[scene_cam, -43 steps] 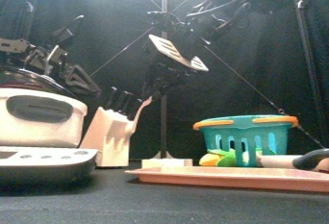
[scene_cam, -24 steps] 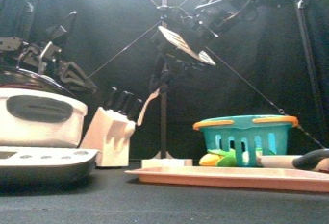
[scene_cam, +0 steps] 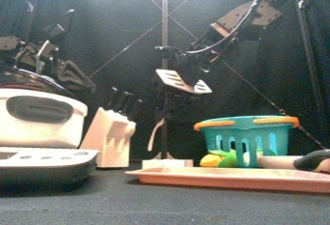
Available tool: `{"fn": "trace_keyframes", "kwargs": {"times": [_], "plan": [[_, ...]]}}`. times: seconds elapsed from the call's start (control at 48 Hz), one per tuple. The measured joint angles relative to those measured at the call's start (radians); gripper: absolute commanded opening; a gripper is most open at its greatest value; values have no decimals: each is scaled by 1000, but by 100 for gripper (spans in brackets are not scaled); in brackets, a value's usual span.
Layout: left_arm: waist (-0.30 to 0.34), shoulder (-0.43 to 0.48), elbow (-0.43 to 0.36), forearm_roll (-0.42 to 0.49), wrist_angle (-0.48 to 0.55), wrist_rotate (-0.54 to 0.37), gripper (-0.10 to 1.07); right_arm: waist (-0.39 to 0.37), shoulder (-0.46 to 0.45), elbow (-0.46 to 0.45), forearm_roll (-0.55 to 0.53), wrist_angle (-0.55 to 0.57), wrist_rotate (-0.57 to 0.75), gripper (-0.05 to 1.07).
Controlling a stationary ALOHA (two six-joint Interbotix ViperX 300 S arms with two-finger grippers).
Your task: Drop fork
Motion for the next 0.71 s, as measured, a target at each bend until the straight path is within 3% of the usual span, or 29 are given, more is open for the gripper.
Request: {"fn": "trace_keyframes", "kwargs": {"times": [0.438,0.708], "plan": [[0,2,5,0,0,-2,62,-40,52,-48,-18,-84,0,84],[0,0,5,0,0,-2,62,-41,52,-48,-8,-118,0,85]]}}
